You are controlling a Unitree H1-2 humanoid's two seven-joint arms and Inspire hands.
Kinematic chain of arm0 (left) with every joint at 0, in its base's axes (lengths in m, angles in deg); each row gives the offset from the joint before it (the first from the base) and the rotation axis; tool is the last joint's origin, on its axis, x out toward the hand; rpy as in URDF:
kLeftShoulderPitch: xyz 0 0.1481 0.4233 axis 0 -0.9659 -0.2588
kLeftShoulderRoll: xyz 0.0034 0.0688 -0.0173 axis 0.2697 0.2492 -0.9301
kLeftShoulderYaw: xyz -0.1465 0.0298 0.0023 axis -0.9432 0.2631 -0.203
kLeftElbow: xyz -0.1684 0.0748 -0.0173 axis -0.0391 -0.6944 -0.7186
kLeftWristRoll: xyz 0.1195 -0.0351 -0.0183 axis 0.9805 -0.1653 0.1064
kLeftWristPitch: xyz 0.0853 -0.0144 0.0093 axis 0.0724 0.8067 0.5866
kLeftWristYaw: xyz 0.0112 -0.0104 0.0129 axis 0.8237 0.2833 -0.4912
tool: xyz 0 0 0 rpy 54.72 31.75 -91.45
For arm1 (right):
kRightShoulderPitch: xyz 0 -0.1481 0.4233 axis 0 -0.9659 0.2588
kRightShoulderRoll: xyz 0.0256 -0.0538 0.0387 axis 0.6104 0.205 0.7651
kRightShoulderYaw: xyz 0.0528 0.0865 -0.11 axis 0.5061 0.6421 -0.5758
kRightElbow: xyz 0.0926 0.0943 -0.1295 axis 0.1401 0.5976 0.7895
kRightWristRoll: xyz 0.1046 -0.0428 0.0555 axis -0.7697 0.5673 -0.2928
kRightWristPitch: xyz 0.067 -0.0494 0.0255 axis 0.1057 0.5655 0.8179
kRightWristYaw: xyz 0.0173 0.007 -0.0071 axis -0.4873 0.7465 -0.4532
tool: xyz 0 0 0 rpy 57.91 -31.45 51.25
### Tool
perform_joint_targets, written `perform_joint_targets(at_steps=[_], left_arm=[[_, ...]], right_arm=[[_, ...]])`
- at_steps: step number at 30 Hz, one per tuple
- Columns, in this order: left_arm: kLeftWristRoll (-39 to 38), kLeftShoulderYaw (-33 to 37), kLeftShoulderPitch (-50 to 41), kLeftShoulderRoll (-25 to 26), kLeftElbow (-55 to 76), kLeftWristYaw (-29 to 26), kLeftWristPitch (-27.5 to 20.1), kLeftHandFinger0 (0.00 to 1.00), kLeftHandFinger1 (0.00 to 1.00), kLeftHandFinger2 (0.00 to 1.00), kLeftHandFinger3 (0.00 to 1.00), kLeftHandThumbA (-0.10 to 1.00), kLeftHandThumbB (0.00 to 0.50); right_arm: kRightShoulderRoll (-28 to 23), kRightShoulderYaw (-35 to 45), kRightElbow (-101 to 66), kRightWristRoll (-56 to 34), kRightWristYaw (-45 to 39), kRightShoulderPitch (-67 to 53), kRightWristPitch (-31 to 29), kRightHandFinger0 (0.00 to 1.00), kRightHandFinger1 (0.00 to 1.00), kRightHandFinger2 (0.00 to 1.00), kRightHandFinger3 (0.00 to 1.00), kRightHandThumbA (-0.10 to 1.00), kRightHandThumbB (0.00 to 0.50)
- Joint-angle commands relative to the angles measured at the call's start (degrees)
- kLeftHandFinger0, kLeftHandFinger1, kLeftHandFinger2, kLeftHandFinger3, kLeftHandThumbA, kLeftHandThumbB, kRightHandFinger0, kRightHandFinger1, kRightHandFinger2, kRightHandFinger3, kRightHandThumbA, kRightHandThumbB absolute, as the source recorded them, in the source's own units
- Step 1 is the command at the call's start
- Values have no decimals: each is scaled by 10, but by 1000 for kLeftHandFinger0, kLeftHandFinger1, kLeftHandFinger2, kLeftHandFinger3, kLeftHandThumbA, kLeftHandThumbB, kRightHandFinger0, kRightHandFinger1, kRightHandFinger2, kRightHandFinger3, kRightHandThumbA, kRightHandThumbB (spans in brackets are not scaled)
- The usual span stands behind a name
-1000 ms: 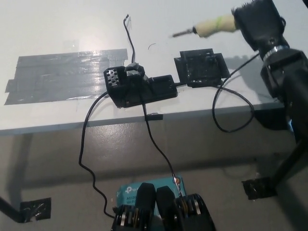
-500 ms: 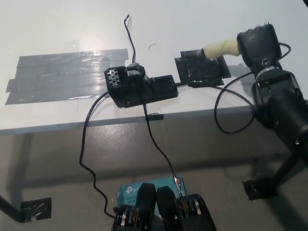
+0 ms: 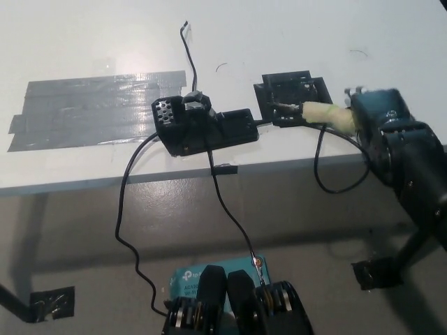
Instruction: The robot uses its right hand to grab the soldering gun kept on the middle of the table and pulls it out of its base and keep it on the right side of the base
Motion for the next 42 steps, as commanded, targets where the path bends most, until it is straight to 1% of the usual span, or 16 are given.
perform_joint_targets(at_steps=[1, 2, 3, 6, 7, 13, 18, 19, 21, 26, 30, 33, 35, 38, 39, 42], left_arm=[[6, 3, -4, 11, 14, 15, 8, 323, 407, 580, 850, 773, 283], [6, 3, -4, 11, 14, 15, 8, 324, 408, 578, 843, 774, 284], [4, 2, -3, 11, 11, 17, 8, 329, 411, 592, 848, 774, 291], [10, 1, -3, 15, 14, 21, 8, 381, 447, 612, 889, 803, 305], [10, 0, -3, 15, 14, 22, 8, 389, 451, 613, 887, 804, 306], [9, -5, -3, 7, 11, 23, 8, 419, 482, 627, 858, 780, 302], [4, -8, -5, 11, 13, 21, 8, 332, 416, 570, 787, 753, 288], [8, -9, -5, 11, 12, 23, 8, 400, 459, 590, 814, 764, 292], [8, -8, -5, 11, 11, 22, 8, 395, 462, 600, 825, 762, 285], [11, -10, -4, 7, 14, 22, 8, 371, 450, 573, 785, 771, 294], [8, -13, -5, 3, 14, 24, 8, 341, 434, 580, 830, 729, 290], [9, -17, -12, -3, 15, 24, 8, 464, 544, 673, 913, 719, 303], [6, -18, -16, -4, 19, 23, 8, 486, 554, 687, 913, 722, 284], [1, -22, -14, 1, 19, 23, 8, 484, 533, 668, 875, 724, 290], [-2, -22, -12, 2, 16, 21, 8, 465, 519, 661, 834, 727, 298], [-4, -23, -10, 3, 12, 16, 8, 450, 526, 663, 852, 733, 298]], right_arm=[[-36, 21, -49, -67, -120, 33, -17, 1000, 1000, 1000, 1000, 711, 29], [-39, 21, -54, -68, -119, 32, -19, 1000, 1000, 1000, 1000, 725, 30], [-42, 20, -61, -66, -122, 32, -14, 1000, 1000, 1000, 1000, 795, 85], [-48, 7, -49, -66, -153, 55, -24, 1000, 1000, 1000, 1000, 952, 488], [-48, 6, -46, -67, -159, 59, -23, 1000, 1000, 1000, 1000, 954, 500], [-55, 4, -57, -77, -206, 78, -16, 1000, 1000, 1000, 1000, 1000, 500], [-66, -7, -75, -61, -204, 94, -32, 1000, 1000, 1000, 1000, 1000, 500], [-68, -7, -77, -61, -202, 97, -37, 1000, 1000, 1000, 1000, 1000, 500], [-74, -2, -91, -65, -207, 99, -36, 1000, 1000, 1000, 1000, 1000, 500], [-94, 45, -154, -111, -210, 88, -45, 1000, 1000, 1000, 1000, 927, 500], [-118, 189, -357, -207, -153, -45, -35, 1000, 1000, 1000, 1000, 836, 500], [-118, 279, -504, -247, -134, -157, -23, 1000, 1000, 1000, 1000, 902, 486], [-101, 331, -577, -275, -127, -227, -11, 1000, 1000, 1000, 1000, 912, 413], [-71, 376, -643, -286, -99, -318, -13, 1000, 1000, 1000, 1000, 997, 402], [-47, 387, -663, -295, -75, -400, -36, 1000, 1000, 1000, 1000, 1000, 364], [-15, 388, -657, -314, -47, -504, -96, 1000, 1000, 1000, 1000, 879, 308]])
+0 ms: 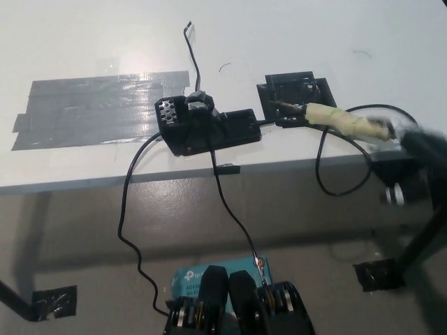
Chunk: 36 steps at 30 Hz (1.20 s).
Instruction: The robot uses its right hand to grab the soldering gun kept on the middle of the table and pulls it out of its base and keep it on the right side of the base
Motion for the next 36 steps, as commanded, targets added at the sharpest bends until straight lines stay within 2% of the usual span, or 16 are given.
perform_joint_targets(at_steps=[1, 4, 5, 6, 8, 9, 12, 14, 16, 18, 21, 24, 26, 30, 35, 36], left_arm=[[-8, -20, -10, 14, 11, 2, 8, 454, 535, 678, 859, 733, 293], [-20, -34, -6, 4, 4, -2, 8, 430, 512, 629, 832, 704, 313], [-25, -41, -2, 9, 1, -4, 6, 413, 477, 578, 774, 724, 315], [-29, -46, 1, 12, -1, -3, 4, 406, 470, 570, 763, 728, 316], [-45, -63, 1, 4, -1, -4, 5, 410, 458, 558, 765, 709, 280], [-43, -65, 2, 5, 1, -4, 6, 429, 486, 581, 829, 725, 262], [-44, -71, -4, 3, 1, -2, -4, 403, 455, 605, 892, 745, 262], [-47, -73, -9, -2, 2, -1, -8, 373, 438, 620, 893, 740, 257], [-49, -74, -14, -6, 2, -2, -8, 357, 420, 589, 861, 729, 280], [-49, -75, -20, -5, 4, -1, -10, 350, 417, 584, 864, 738, 296], [-50, -81, -9, -4, -4, -2, -7, 383, 477, 595, 896, 673, 247], [-53, -86, 1, -3, -11, -4, -4, 395, 486, 582, 902, 653, 243], [-44, -85, -1, 2, -7, -6, -3, 430, 524, 617, 890, 669, 253], [-31, -82, 3, 1, -26, -14, -24, 419, 501, 608, 886, 701, 246], [-45, -99, 21, -9, -60, -22, -30, 392, 486, 613, 872, 661, 254], [-43, -102, 24, -13, -66, -27, -31, 373, 481, 611, 856, 652, 238]], right_arm=[[65, 113, -152, -143, 127, -235, -69, 1000, 1000, 1000, 1000, 855, 291], [105, 110, -110, -145, 159, -285, -108, 1000, 1000, 1000, 1000, 770, 260], [115, 101, -84, -136, 174, -288, -130, 1000, 1000, 1000, 1000, 750, 235], [120, 98, -74, -136, 175, -287, -138, 1000, 1000, 1000, 1000, 746, 234], [124, 88, -66, -120, 169, -291, -131, 1000, 1000, 1000, 1000, 747, 251], [126, 87, -60, -117, 176, -293, -141, 1000, 1000, 1000, 1000, 726, 243], [126, 81, -48, -117, 179, -300, -152, 1000, 1000, 1000, 1000, 659, 222], [121, 77, -44, -115, 183, -307, -159, 1000, 1000, 1000, 1000, 639, 213], [106, 73, -42, -114, 171, -309, -148, 1000, 1000, 1000, 1000, 594, 168], [98, 71, -38, -118, 173, -314, -155, 1000, 1000, 1000, 1000, 591, 168], [88, 69, -13, -130, 176, -291, -157, 1000, 1000, 1000, 1000, 536, 136], [84, 68, 2, -139, 180, -273, -158, 1000, 1000, 1000, 1000, 552, 133], [82, 62, 10, -130, 187, -262, -159, 1000, 1000, 1000, 1000, 561, 125], [94, 63, 12, -159, 187, -256, -145, 1000, 1000, 1000, 1000, 485, 125], [112, 56, 53, -160, 205, -230, -146, 1000, 1000, 1000, 1000, 406, 111], [112, 54, 60, -158, 208, -227, -148, 1000, 1000, 1000, 1000, 414, 108]])
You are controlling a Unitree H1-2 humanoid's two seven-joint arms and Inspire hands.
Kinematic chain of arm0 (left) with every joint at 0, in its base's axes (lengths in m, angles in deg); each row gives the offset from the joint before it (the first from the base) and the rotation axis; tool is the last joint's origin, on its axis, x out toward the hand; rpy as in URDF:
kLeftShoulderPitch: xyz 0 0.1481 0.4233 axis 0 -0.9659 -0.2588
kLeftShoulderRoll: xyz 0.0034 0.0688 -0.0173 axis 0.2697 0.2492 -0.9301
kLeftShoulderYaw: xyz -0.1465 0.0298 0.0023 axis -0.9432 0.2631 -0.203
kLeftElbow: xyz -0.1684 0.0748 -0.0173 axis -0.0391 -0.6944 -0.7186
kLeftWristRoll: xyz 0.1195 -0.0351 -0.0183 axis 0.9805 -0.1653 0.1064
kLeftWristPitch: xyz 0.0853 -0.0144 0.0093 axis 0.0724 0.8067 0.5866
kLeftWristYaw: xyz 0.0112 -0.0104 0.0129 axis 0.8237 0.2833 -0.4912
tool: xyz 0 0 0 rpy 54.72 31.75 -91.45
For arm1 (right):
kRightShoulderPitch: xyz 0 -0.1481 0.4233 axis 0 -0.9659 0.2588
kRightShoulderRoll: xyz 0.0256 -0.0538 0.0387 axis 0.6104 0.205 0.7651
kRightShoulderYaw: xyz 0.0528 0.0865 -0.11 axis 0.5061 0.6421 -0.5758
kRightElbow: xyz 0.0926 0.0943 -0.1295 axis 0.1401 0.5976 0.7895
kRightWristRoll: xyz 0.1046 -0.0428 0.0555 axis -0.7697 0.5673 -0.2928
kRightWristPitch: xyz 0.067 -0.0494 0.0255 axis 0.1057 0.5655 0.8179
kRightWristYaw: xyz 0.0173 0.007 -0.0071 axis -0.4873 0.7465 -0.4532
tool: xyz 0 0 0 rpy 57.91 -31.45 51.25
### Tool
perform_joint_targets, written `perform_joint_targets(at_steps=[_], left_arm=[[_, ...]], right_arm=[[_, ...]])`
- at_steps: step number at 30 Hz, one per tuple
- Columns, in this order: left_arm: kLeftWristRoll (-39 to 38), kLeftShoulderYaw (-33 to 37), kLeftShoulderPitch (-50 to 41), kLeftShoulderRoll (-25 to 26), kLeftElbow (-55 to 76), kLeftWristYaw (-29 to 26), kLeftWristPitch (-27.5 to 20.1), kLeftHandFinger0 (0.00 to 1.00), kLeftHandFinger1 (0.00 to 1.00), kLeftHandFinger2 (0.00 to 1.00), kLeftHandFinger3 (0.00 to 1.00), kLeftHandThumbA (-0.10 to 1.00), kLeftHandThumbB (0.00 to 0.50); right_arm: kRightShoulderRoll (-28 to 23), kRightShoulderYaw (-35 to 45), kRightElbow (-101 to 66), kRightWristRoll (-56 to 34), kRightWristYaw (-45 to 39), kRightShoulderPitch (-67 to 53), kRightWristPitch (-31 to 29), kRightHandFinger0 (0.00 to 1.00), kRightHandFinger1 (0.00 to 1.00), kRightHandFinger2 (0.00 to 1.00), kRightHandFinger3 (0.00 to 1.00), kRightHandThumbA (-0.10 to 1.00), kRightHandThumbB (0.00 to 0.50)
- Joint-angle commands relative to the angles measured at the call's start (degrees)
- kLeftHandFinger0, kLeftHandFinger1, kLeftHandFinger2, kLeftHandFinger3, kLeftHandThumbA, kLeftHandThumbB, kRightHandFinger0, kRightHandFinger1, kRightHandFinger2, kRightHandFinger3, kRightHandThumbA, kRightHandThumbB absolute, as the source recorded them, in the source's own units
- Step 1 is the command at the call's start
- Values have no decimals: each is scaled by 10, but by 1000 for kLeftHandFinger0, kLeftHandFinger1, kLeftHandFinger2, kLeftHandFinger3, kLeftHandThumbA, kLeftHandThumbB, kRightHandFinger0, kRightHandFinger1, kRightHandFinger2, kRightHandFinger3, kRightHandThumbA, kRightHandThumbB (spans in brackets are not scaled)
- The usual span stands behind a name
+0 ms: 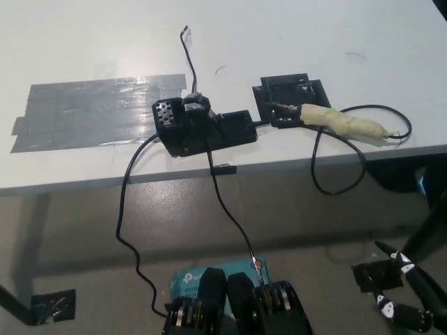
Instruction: The robot uses its right hand to grab the soldering gun kept on the middle of the table and pulls it out of its base and keep it on the right side of the base
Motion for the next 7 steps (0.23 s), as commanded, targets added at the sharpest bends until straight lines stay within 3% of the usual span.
perform_joint_targets(at_steps=[1, 7], left_arm=[[-2, -18, 14, -6, -17, -27, -19, 361, 475, 601, 857, 648, 236], [4, -17, 59, -12, -71, -32, -16, 429, 529, 644, 896, 678, 216]], right_arm=[[-1, -6, 19, -15, 35, 25, -21, 1000, 1000, 1000, 1000, 424, 107], [3, -1, 54, -13, 68, 45, -33, 1000, 1000, 1000, 1000, 381, 87]])
